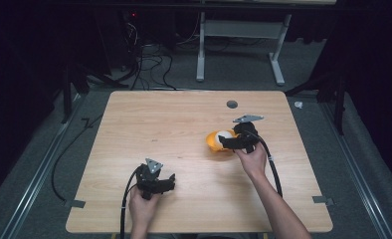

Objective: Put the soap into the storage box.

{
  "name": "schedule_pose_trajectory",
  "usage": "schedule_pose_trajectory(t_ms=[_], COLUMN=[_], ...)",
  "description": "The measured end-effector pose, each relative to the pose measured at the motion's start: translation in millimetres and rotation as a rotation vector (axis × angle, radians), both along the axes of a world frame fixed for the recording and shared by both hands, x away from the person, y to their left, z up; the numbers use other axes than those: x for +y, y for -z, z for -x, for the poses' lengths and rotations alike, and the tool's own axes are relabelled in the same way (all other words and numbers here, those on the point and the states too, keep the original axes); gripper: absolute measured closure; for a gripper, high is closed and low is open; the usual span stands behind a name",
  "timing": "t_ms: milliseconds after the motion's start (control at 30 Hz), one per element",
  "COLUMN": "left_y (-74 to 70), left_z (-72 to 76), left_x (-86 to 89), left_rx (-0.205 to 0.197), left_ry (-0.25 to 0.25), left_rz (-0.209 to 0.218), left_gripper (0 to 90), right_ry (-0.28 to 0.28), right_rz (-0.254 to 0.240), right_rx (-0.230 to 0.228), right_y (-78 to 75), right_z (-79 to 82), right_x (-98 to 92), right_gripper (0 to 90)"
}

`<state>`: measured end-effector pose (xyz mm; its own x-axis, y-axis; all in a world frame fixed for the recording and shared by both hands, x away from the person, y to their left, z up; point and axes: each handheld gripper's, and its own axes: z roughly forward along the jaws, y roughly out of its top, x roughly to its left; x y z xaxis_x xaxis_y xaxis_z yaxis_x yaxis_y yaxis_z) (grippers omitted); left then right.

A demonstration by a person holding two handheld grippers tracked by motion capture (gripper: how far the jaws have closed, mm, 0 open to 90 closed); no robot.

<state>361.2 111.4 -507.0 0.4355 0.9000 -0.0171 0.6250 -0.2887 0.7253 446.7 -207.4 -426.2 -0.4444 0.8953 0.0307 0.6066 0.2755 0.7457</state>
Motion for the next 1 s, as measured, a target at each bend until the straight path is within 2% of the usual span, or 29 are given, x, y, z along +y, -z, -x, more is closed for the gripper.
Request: schedule_pose_trajectory(t_ms=[633, 667, 867, 1000], left_y=[0.0, 0.0, 0.0, 0.0], left_z=[0.0, 0.0, 0.0, 0.0], left_x=[-0.1, -0.1, -0.1, -0.1], left_rx=[0.0, 0.0, 0.0, 0.0], left_ry=[0.0, 0.0, 0.001, 0.001], left_rz=[0.0, 0.0, 0.0, 0.0], left_gripper=[14.6, 14.6, 14.6, 14.6], right_ry=[-0.007, -0.004, 0.011, 0.022], right_rz=[0.0, -0.006, -0.032, -0.048], right_rx=[-0.033, -0.045, -0.041, -0.054], right_y=[-9.7, -9.6, -5.2, -7.0], right_z=[11.2, 12.7, 21.3, 27.9], right_x=[-5.7, -6.4, -15.5, -22.4], right_gripper=[23.9, 25.2, 25.3, 25.5])
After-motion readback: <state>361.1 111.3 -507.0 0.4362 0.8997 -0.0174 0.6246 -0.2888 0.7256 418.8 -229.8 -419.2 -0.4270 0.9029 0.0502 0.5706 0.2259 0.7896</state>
